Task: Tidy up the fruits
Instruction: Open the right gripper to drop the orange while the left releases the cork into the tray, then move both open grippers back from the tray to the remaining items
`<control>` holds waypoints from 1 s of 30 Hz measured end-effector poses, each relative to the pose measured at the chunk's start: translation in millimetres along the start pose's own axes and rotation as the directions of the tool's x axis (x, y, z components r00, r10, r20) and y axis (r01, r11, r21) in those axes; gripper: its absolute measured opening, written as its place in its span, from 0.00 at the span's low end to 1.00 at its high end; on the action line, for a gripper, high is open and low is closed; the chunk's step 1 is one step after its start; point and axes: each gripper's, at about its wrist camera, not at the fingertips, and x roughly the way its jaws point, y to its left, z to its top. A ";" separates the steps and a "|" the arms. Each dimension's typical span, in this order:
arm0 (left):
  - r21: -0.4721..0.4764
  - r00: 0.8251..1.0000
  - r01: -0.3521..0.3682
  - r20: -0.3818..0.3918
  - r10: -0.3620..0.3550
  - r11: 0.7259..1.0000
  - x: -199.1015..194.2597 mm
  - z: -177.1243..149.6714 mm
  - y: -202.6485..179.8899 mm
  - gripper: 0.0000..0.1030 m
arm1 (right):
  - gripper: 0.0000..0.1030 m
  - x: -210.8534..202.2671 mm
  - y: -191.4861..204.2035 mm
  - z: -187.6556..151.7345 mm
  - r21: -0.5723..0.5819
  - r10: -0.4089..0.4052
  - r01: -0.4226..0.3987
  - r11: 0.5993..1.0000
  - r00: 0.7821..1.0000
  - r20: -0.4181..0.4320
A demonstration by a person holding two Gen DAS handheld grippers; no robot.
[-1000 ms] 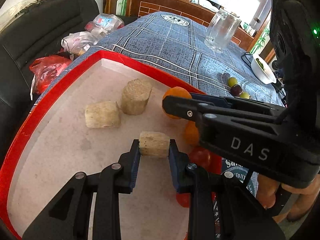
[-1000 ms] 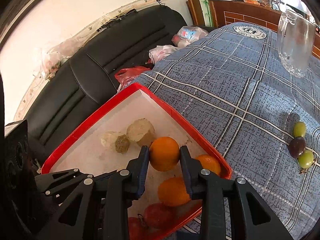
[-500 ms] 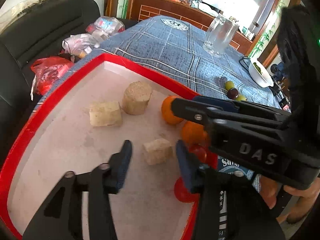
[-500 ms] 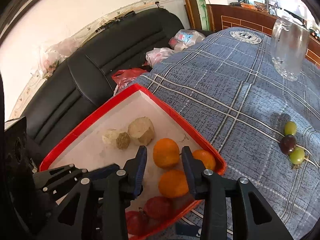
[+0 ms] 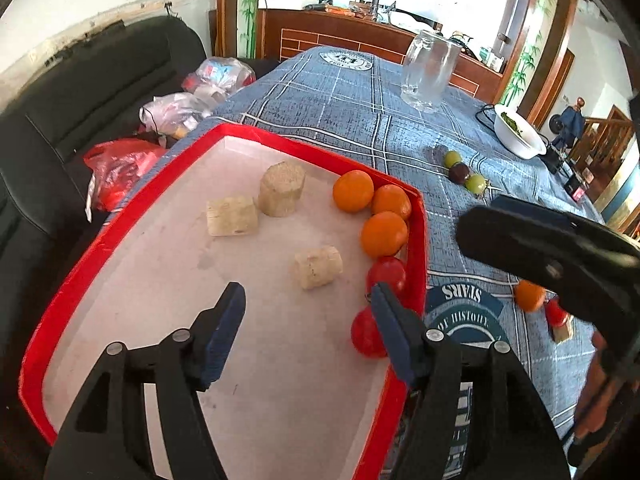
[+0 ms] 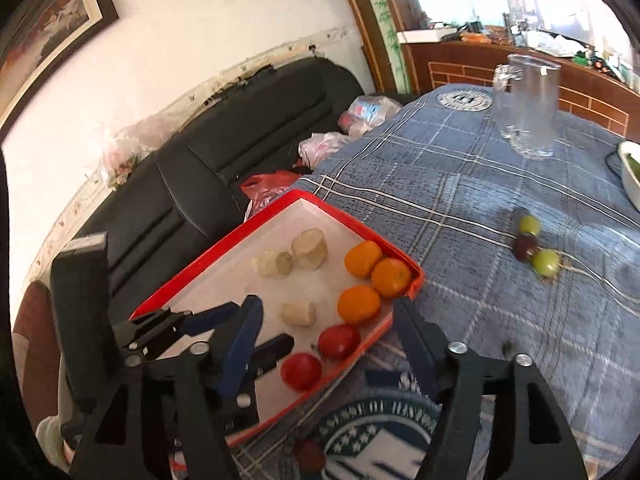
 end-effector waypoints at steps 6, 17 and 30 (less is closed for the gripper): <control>0.022 1.000 -0.010 0.022 0.009 1.000 -13.4 -4.8 -7.6 0.66 | 0.72 -22.2 -4.8 -22.0 0.033 -0.001 0.001 0.999 1.000 0.001; 0.064 0.999 -0.001 0.049 -0.002 0.998 -30.5 -11.9 -25.1 0.70 | 0.77 -58.2 -22.1 -51.4 0.070 -0.052 0.050 0.996 0.999 0.017; 0.122 0.997 0.064 0.043 -0.070 0.990 -42.4 -21.3 -56.4 0.70 | 0.77 -94.0 -71.2 -89.8 0.177 -0.128 0.118 0.977 0.991 0.042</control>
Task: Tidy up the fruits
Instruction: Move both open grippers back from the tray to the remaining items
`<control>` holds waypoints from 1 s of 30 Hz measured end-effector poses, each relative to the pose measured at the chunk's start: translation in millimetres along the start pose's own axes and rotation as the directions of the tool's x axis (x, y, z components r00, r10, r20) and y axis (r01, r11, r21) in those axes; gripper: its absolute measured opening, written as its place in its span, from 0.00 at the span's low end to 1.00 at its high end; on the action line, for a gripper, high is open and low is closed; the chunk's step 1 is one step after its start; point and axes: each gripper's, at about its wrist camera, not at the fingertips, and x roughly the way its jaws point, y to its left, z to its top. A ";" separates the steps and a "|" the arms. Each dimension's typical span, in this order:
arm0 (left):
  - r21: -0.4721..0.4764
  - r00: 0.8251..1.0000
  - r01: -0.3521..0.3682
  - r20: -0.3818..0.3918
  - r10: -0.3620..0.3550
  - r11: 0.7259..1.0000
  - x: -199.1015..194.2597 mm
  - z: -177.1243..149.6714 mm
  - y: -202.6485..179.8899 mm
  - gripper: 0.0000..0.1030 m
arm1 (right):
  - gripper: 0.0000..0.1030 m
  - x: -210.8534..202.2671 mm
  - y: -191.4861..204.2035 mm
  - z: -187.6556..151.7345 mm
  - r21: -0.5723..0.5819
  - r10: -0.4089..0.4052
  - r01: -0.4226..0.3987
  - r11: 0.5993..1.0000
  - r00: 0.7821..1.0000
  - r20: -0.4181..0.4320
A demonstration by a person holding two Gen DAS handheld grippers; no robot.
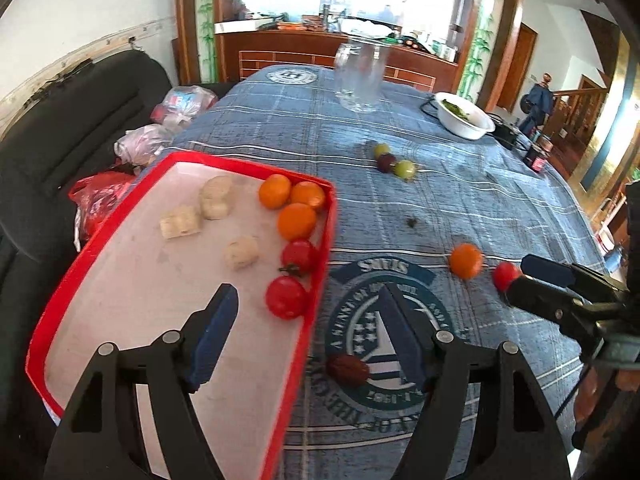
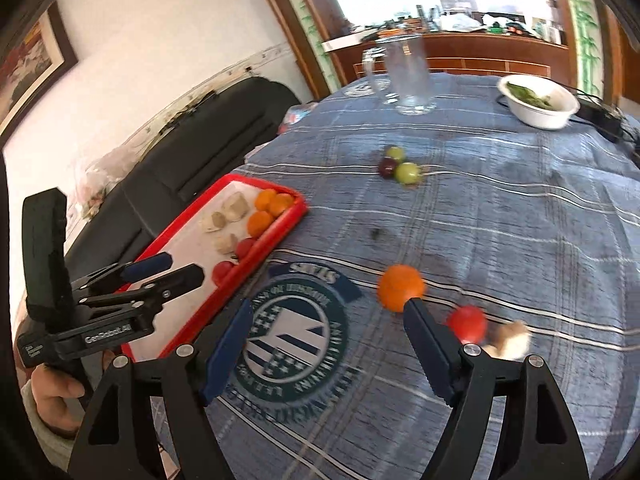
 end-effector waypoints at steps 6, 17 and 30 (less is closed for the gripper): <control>0.054 0.999 0.045 -0.022 -0.044 0.998 3.9 -2.7 -27.4 0.70 | 0.77 -17.6 -31.2 -4.9 0.060 -0.037 0.035 0.998 0.999 0.022; 0.127 0.995 0.091 -0.054 -0.084 0.988 15.1 -7.2 -61.5 0.70 | 0.77 -34.6 -62.5 -25.4 0.095 -0.104 0.101 0.990 0.994 0.017; 0.174 0.984 0.165 -0.089 -0.151 0.971 53.8 13.9 -102.4 0.70 | 0.50 -15.0 -62.0 -44.0 0.028 -0.163 0.164 0.986 0.986 -0.035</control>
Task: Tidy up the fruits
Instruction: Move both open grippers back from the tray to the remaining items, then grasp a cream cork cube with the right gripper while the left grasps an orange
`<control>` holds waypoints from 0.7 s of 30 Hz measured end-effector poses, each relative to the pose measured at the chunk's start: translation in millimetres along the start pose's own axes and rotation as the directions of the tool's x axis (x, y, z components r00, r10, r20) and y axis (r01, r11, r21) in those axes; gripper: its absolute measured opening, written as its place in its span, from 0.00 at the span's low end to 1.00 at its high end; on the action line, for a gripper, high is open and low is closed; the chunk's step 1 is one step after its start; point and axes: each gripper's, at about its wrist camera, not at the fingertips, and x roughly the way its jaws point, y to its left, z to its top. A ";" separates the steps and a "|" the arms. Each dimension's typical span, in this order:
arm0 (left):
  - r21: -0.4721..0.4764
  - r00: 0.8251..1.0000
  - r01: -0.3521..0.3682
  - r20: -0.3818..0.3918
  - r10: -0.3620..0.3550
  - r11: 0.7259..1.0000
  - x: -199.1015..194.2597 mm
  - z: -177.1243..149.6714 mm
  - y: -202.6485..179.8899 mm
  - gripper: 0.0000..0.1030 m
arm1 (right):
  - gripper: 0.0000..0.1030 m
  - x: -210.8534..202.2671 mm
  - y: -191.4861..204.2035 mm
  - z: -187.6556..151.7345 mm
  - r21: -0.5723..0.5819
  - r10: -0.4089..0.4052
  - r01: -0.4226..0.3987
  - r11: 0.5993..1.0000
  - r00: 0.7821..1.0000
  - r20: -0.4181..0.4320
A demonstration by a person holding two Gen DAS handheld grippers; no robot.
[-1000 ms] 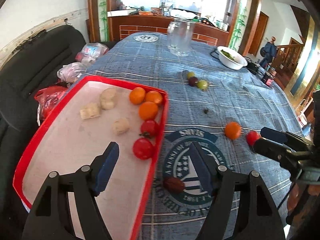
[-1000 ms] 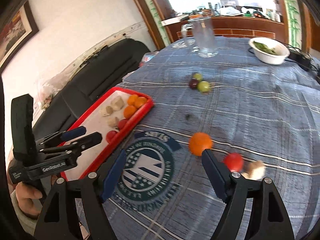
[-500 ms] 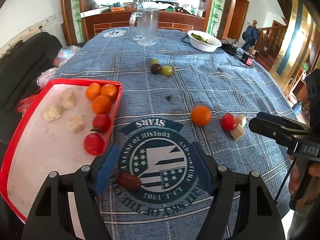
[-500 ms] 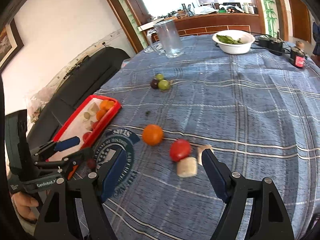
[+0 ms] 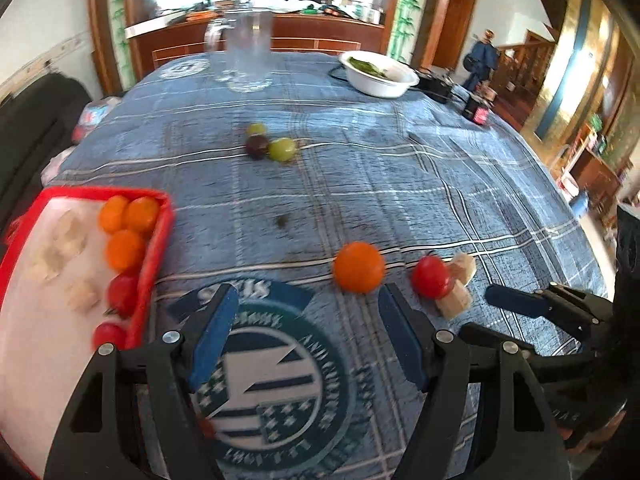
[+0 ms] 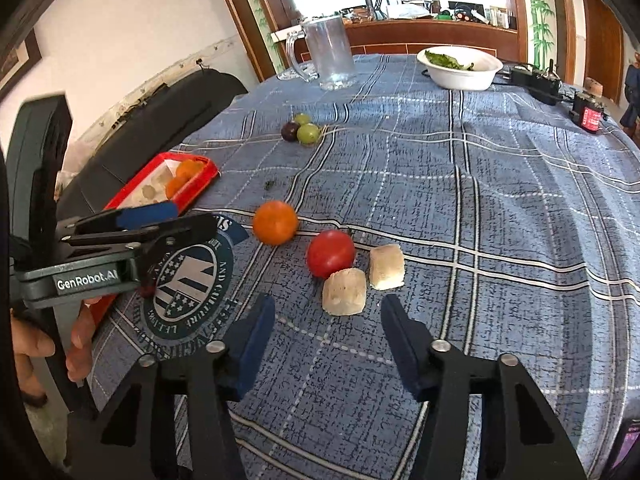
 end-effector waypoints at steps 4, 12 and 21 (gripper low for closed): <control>0.049 1.000 -0.007 -0.018 0.008 0.999 16.3 5.0 -14.9 0.69 | 0.46 8.6 0.6 0.9 -0.011 -0.009 0.009 1.000 1.000 -0.010; 0.080 0.998 -0.005 -0.064 0.010 0.997 41.4 9.4 -28.0 0.49 | 0.36 19.0 1.9 3.3 -0.031 -0.028 0.027 0.999 0.999 -0.025; 0.076 0.997 0.015 -0.074 -0.009 0.997 47.8 8.1 -30.8 0.33 | 0.26 26.6 0.8 4.1 -0.032 -0.048 0.047 0.998 0.998 -0.035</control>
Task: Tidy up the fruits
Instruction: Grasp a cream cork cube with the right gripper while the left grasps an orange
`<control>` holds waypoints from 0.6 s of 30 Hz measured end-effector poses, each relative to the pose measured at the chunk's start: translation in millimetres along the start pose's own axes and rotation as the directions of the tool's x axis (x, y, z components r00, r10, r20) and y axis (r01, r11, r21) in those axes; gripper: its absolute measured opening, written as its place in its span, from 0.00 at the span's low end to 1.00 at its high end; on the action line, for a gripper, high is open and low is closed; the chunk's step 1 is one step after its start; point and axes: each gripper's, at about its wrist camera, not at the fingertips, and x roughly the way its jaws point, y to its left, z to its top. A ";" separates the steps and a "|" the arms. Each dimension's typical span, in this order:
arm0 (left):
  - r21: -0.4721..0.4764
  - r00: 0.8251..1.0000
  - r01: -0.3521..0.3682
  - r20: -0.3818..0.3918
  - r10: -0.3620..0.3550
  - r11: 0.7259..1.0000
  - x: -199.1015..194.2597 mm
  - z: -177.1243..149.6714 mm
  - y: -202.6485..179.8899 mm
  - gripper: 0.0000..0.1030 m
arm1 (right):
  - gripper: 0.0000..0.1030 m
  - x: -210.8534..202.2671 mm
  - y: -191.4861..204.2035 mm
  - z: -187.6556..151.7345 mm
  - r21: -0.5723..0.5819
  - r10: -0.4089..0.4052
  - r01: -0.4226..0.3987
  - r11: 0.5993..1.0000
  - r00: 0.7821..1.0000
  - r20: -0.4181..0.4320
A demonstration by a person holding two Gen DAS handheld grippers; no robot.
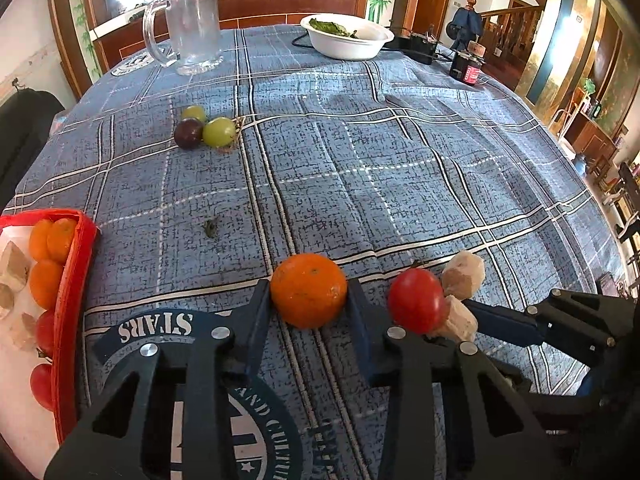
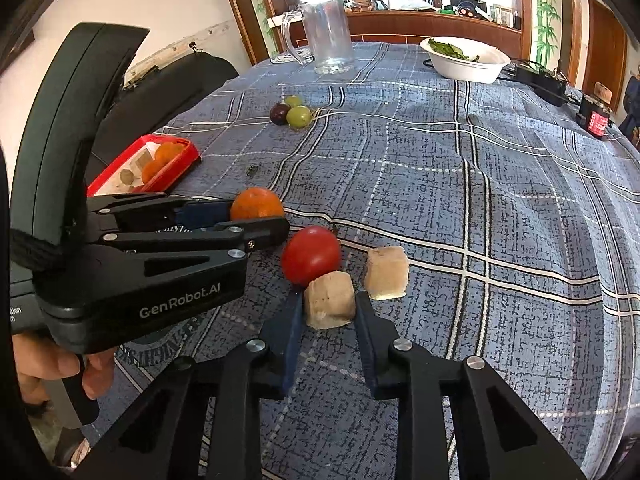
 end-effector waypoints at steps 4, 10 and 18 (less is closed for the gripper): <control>-0.015 1.000 0.011 0.003 -0.011 1.000 -3.5 -4.7 4.9 0.33 | 0.26 -3.0 -1.4 -1.3 0.013 0.014 -0.014 1.000 1.000 0.007; -0.031 1.000 0.019 0.015 -0.019 0.999 -14.8 -13.3 11.7 0.33 | 0.26 -13.1 2.2 -2.7 0.012 0.021 -0.022 1.000 0.999 0.026; -0.030 0.999 -0.015 0.033 0.016 0.999 -34.1 -27.6 21.1 0.33 | 0.26 -19.5 19.5 1.0 -0.015 0.028 -0.027 1.000 0.999 0.045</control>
